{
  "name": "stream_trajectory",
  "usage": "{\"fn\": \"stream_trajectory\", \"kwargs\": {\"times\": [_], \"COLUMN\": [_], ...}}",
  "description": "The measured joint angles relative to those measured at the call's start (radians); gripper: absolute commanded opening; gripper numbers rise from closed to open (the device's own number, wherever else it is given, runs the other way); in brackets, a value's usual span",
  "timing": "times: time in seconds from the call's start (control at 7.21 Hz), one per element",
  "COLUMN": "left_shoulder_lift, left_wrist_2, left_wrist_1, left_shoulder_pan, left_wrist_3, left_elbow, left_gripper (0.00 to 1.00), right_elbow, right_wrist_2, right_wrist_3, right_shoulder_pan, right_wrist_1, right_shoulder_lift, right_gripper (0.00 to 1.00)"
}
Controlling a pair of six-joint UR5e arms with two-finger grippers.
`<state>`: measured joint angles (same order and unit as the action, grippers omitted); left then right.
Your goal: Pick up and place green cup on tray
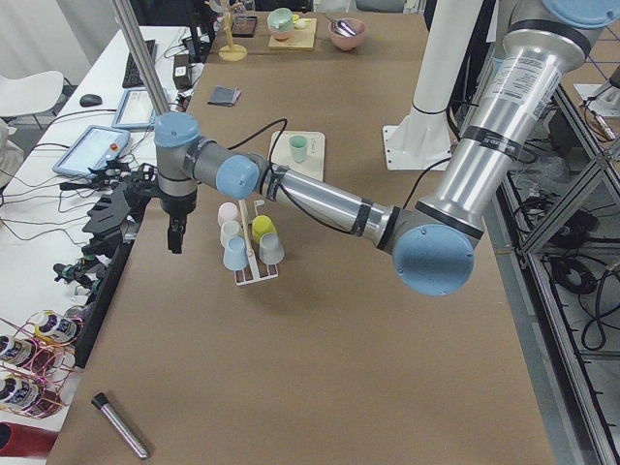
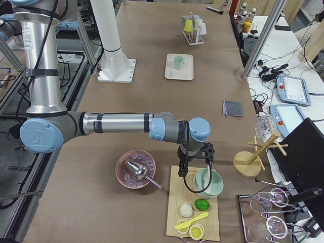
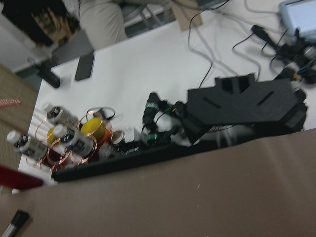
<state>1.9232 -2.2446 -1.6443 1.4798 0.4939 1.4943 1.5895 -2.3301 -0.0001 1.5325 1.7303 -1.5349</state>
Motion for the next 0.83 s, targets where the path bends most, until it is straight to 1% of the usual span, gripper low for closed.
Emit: {"fn": "stream_trajectory", "kwargs": {"times": [0.14,0.28,0.55,0.83], "left_shoulder_lift": [-0.079,-0.155,-0.288,-0.377], "left_wrist_2": [-0.064,-0.094,-0.107,-0.108], "left_wrist_1": [0.0,0.004,0.004,-0.002], "left_shoulder_pan": [0.029,0.045,0.055,0.057], "left_wrist_3": [-0.011,-0.07,-0.197,-0.281], "left_elbow": [-0.001,0.006,0.035,0.049], "left_gripper": [0.98,0.98,0.98,0.98], "right_elbow": [0.0,0.001,0.001,0.0], "right_wrist_2": [0.0,0.0,-0.001,-0.002], "right_wrist_3": [0.007,0.02,0.032,0.034], "right_shoulder_pan": [0.0,0.0,0.0,0.0], "right_wrist_1": [0.0,-0.001,-0.002,-0.004], "right_shoulder_lift": [0.002,0.003,0.004,0.003], "right_gripper": [1.0,1.0,1.0,1.0]}}
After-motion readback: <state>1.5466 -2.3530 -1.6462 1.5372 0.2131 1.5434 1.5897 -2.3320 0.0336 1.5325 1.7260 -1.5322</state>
